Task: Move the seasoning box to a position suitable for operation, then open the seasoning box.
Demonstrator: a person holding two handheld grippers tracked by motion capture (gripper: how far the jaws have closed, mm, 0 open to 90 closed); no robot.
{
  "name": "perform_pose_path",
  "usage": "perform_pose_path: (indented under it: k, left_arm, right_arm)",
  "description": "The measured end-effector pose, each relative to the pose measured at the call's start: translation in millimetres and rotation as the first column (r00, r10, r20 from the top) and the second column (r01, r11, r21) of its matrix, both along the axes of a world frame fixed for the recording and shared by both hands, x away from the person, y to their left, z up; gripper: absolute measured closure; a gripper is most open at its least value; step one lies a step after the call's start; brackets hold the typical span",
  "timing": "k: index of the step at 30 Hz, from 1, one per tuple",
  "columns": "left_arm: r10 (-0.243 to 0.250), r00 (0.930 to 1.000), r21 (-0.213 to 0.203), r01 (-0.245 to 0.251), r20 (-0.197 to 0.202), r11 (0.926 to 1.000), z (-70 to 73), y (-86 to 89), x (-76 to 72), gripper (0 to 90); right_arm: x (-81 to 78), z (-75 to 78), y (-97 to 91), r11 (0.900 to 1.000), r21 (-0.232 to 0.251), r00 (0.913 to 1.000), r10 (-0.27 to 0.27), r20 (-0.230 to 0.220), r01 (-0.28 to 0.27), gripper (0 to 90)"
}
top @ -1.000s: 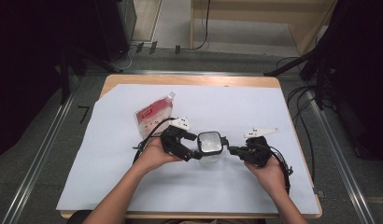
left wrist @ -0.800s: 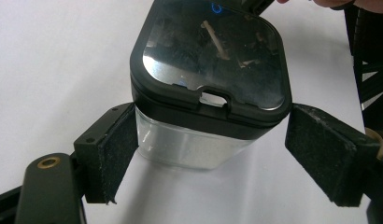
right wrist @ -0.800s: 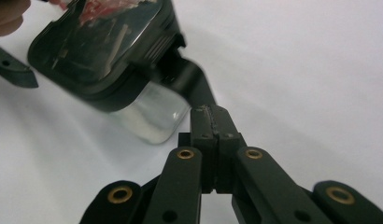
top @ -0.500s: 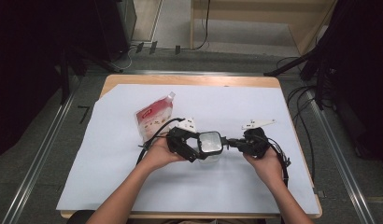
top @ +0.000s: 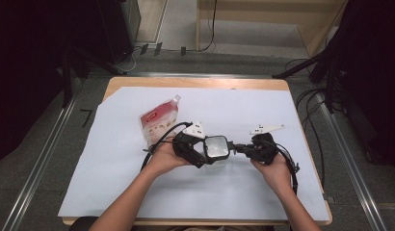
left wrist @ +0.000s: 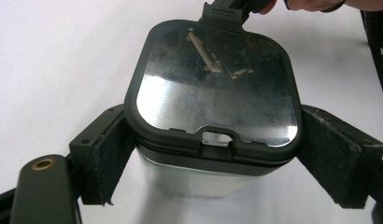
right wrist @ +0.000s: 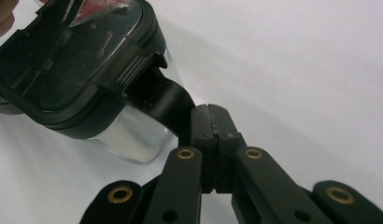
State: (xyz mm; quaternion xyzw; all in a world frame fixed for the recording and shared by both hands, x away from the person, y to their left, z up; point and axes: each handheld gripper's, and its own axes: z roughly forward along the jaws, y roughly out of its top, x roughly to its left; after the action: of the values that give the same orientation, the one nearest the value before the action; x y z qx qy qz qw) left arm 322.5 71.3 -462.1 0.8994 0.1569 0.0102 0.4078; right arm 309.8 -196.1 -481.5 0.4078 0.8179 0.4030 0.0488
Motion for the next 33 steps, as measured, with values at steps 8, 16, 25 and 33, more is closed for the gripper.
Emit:
perform_pose_path:
  k: [8,16,25,33]
  left_arm:
    - [-0.011,0.9998,0.004,0.011,0.019,0.9999,7.3,0.1,-4.5,17.9]
    - [-0.018,0.9995,0.017,0.018,0.025,0.9997,13.8,0.9,-5.0,18.5]
    - [-0.017,0.9992,0.029,0.016,0.036,0.9995,18.6,-0.1,-6.9,18.4]
    - [-0.025,0.9992,0.017,0.024,0.030,0.9996,26.5,-0.2,-8.5,18.8]
  right_arm:
    - [-2.4,-1.1,4.5,0.9998,-0.009,0.9999,0.016,-0.001,-0.016,90.0]
    - [-5.3,-1.2,5.9,0.9998,-0.004,0.9997,0.022,-0.013,-0.022,90.0]
    - [-7.4,-0.8,6.2,0.9997,-0.002,0.9996,0.026,-0.014,-0.026,90.0]
    - [-8.4,-1.0,7.1,0.9995,0.004,0.9994,0.031,-0.014,-0.031,90.0]
